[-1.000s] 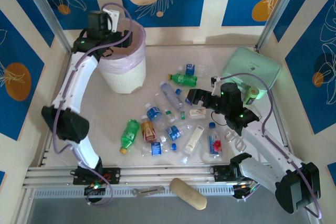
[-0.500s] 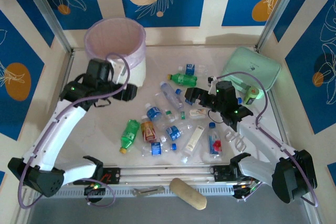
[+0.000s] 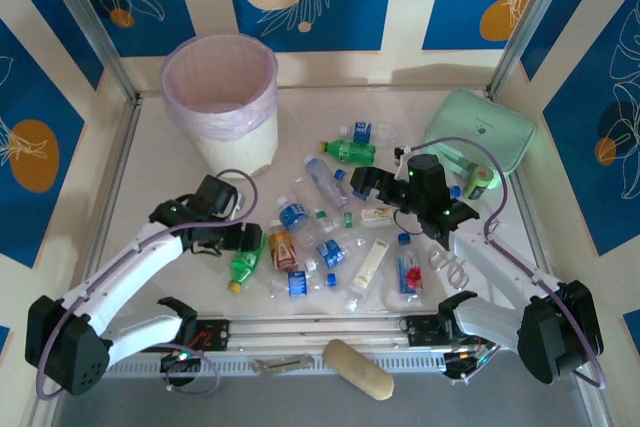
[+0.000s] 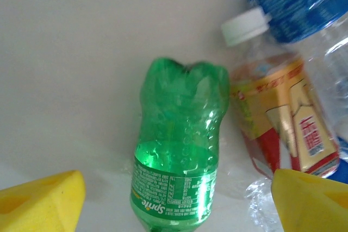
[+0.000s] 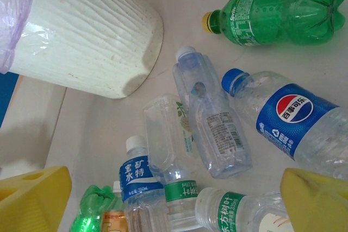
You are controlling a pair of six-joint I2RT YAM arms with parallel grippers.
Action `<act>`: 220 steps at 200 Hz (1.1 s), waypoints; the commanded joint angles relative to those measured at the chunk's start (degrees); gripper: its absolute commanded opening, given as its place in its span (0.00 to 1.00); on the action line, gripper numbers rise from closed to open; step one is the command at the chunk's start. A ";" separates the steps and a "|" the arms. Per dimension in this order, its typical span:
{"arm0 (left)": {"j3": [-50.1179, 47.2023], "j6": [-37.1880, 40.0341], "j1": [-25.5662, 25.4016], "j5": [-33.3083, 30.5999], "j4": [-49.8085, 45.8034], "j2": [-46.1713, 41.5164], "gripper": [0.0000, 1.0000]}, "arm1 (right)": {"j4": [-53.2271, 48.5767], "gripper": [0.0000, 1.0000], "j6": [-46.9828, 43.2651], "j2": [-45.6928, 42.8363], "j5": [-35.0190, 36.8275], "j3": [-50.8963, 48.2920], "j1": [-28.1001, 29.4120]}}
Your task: Put the plastic bottles in the bin
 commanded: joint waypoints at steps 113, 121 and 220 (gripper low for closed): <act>-10.18 -5.56 -5.90 -3.70 18.59 8.75 0.83 | -1.93 0.99 0.19 3.50 0.23 4.73 0.78; -10.08 -5.29 -6.06 -3.69 19.25 9.76 0.80 | -2.21 0.99 0.14 3.38 0.31 4.81 0.78; -8.55 -3.97 -6.74 -7.55 17.06 8.65 0.51 | -1.54 0.99 0.41 4.14 0.23 4.66 0.86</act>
